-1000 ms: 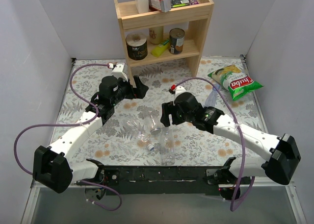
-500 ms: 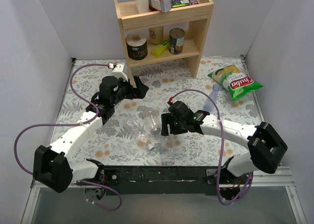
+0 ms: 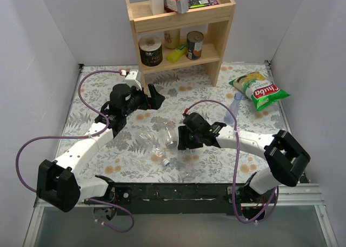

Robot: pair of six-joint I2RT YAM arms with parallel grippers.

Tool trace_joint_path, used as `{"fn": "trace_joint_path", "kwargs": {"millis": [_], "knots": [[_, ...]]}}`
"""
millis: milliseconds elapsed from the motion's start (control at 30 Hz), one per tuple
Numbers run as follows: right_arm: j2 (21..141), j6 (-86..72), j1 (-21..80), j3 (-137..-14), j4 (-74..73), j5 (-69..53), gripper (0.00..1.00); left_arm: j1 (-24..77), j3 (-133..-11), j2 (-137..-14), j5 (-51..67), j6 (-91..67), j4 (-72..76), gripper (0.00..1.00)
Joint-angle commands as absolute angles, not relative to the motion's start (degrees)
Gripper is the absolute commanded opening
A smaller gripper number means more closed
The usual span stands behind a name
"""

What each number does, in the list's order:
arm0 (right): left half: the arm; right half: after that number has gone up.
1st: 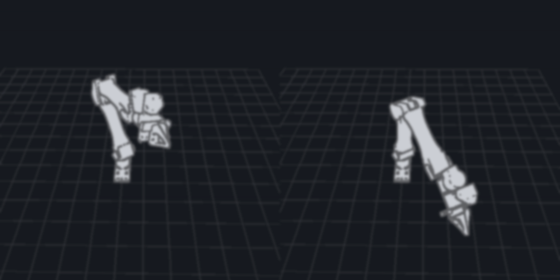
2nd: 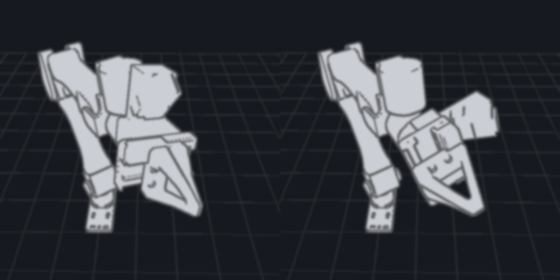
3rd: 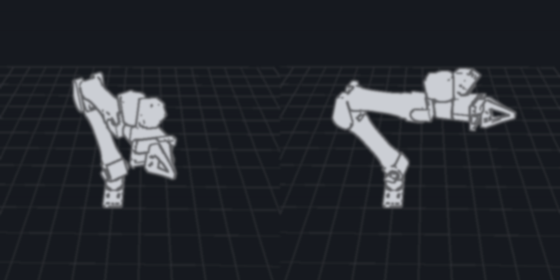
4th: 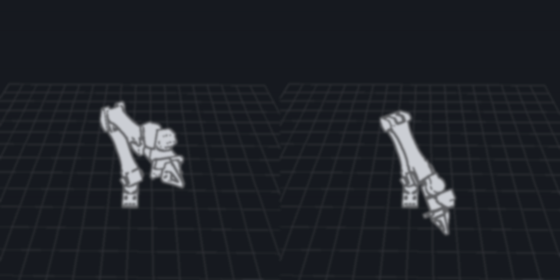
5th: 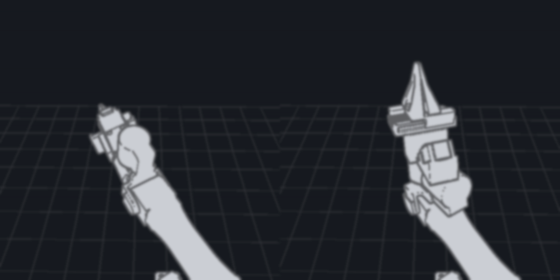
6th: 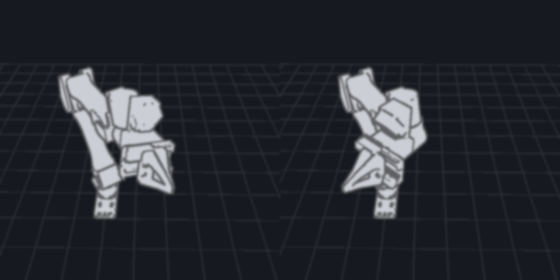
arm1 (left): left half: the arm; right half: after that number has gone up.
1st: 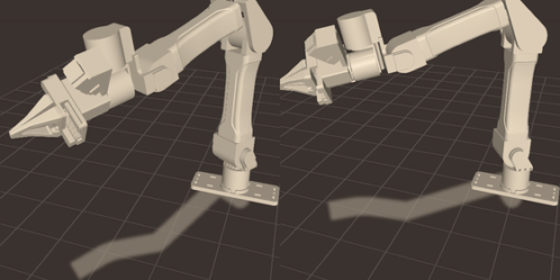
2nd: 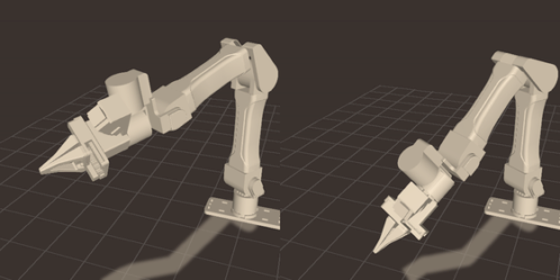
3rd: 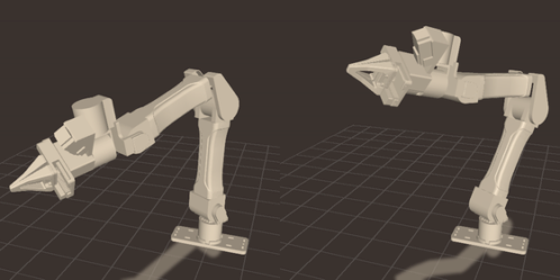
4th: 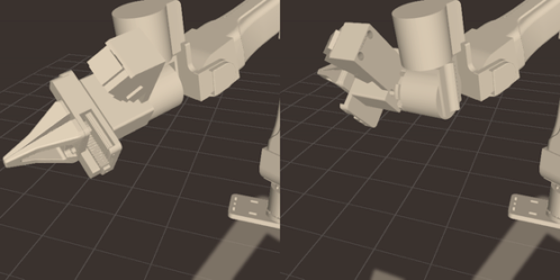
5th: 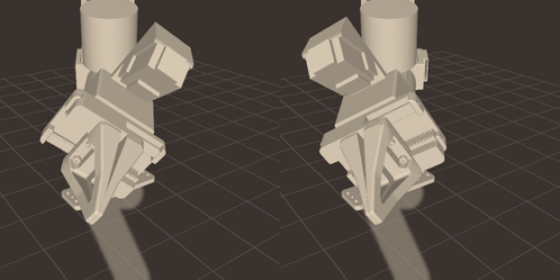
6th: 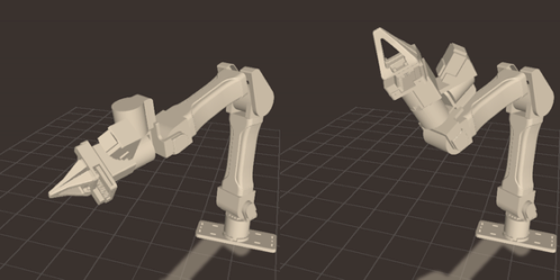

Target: Unscrew the bottle caps

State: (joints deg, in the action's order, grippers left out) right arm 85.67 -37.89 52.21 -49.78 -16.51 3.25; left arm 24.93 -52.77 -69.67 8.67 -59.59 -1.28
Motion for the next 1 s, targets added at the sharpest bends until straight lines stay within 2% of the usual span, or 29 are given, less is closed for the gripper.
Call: {"fn": "trace_joint_path", "kwargs": {"millis": [0,67,233,333,433,467,500,567,600,700,800,967], "knots": [[85.8,-38.1,52.4,-49.1,-15.6,4.4,0.53,25.0,-52.6,-69.3,10.1,-59.1,-0.7,0.98],[84.2,-37.7,52.4,-49.4,-17.0,6.2,0.47,25.1,-52.6,-69.1,10.6,-58.9,-0.5,0.98],[78.2,-35.3,51.8,-51.0,-21.9,10.5,0.4,25.1,-52.5,-68.6,12.0,-59.2,-0.3,0.98],[73.2,-32.4,49.8,-54.1,-22.6,11.5,0.33,25.0,-52.2,-67.9,16.4,-60.2,2.6,0.98],[71.0,-29.2,45.2,-57.4,-20.1,8.5,0.2,25.0,-50.7,-66.5,25.7,-63.1,7.7,0.98],[70.5,-28.8,43.5,-57.9,-18.4,7.1,0.1,25.1,-49.7,-66.3,29.6,-64.1,9.1,0.98],[70.0,-28.6,42.1,-57.6,-16.2,5.6,0.06,25.1,-49.3,-66.0,32.0,-66.2,10.5,0.98],[68.6,-28.0,38.4,-56.6,-7.9,1.2,0.05,25.1,-48.2,-66.2,37.0,-67.8,15.5,0.98],[68.4,-28.0,37.5,-56.3,-5.6,0.4,0.05,25.1,-48.1,-66.6,44.2,-69.9,17.4,0.98],[68.6,-28.3,35.9,-57.7,2.8,-3.5,0.05,25.0,-45.5,-68.4,51.4,-76.3,26.7,0.98],[68.4,-28.6,35.9,-58.4,9.5,-5.0,0.05,25.1,-44.1,-70.0,53.3,-80.8,33.8,0.98],[66.3,-31.2,35.9,-54.9,20.5,-6.9,0.04,25.2,-46.4,-71.8,49.5,-76.7,25.1,0.98]]}}
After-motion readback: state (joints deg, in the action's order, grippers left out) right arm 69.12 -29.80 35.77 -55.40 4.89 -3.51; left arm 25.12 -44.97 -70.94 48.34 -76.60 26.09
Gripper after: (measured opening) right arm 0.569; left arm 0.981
